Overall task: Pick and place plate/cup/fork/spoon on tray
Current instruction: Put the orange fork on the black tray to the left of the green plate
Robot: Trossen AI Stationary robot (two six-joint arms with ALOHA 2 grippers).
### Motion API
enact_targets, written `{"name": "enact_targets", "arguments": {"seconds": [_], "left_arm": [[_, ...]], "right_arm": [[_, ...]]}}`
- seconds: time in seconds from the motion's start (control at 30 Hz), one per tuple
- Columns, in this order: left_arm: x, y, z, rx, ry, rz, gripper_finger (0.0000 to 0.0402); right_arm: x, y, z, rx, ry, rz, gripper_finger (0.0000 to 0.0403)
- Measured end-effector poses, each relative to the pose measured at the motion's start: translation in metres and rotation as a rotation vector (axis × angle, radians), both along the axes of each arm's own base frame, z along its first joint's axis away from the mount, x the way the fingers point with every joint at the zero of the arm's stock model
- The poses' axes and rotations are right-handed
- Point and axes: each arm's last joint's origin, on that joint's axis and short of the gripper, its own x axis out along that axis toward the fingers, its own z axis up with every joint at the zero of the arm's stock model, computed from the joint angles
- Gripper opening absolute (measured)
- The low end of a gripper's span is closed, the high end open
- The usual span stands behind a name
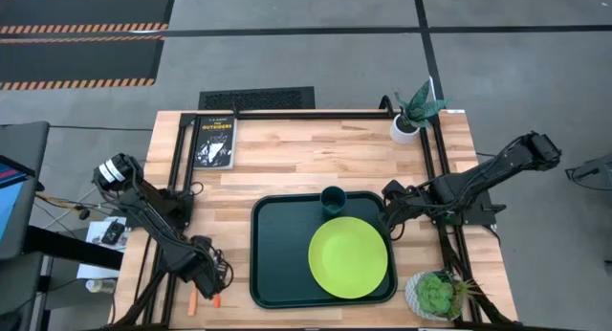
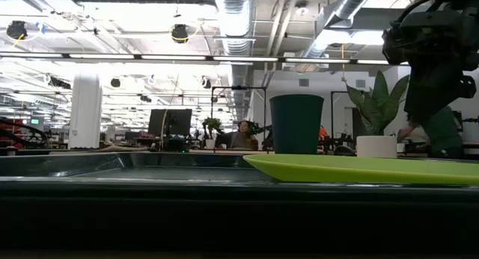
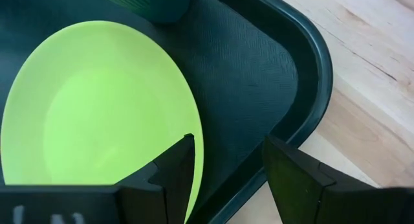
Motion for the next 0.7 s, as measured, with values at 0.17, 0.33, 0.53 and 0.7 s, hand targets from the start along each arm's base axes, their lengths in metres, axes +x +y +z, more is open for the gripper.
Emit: {"name": "enact_targets", "arguments": {"seconds": [0.17, 0.33, 0.53, 0.7], "left_arm": [[-0.003, -0.003, 0.0, -0.015, 0.005, -0.03, 0.0207], [-0.006, -0.013, -0.011, -0.039, 0.035, -0.081, 0.0174], [-0.001, -0.016, -0.022, -0.068, 0.085, -0.161, 0.0154], [0.003, -0.013, -0.022, -0.043, 0.052, -0.152, 0.0141]], "right_arm": [[0.0, 0.0, 0.0, 0.0, 0.0, 0.0, 0.0205], [0.0, 0.0, 0.0, 0.0, 0.0, 0.0, 0.0205], [0.0, 0.0, 0.0, 0.003, 0.001, 0.003, 0.0205], [0.0, 0.0, 0.0, 0.004, 0.001, 0.002, 0.0205]]}}
